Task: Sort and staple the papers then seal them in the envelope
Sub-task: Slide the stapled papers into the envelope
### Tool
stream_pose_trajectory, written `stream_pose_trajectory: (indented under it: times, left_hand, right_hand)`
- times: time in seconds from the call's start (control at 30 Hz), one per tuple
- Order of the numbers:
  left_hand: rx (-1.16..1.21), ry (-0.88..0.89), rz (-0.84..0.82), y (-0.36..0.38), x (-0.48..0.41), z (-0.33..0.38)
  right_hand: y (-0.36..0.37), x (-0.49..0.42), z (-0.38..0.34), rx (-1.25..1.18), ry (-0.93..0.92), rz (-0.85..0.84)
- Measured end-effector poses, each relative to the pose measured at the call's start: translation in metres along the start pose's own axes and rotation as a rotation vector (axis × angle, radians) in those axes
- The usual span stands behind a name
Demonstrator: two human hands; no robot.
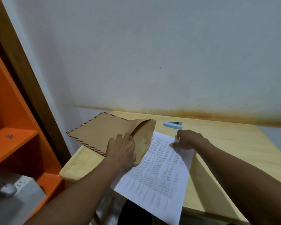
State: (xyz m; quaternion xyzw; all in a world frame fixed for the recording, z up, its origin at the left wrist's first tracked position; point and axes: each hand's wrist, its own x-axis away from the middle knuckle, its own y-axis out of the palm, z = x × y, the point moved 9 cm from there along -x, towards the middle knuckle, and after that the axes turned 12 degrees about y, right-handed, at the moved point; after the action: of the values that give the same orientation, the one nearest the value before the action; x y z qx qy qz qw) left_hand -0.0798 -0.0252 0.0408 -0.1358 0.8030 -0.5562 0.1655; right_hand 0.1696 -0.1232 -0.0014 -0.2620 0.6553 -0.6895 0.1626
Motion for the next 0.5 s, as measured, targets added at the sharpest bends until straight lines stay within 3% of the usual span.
stream_pose_trajectory:
  times: [0.5]
  left_hand:
    - [0.006, -0.003, 0.001, 0.005, -0.004, -0.01]
  right_hand:
    - [0.012, 0.003, 0.013, -0.235, 0.116, -0.253]
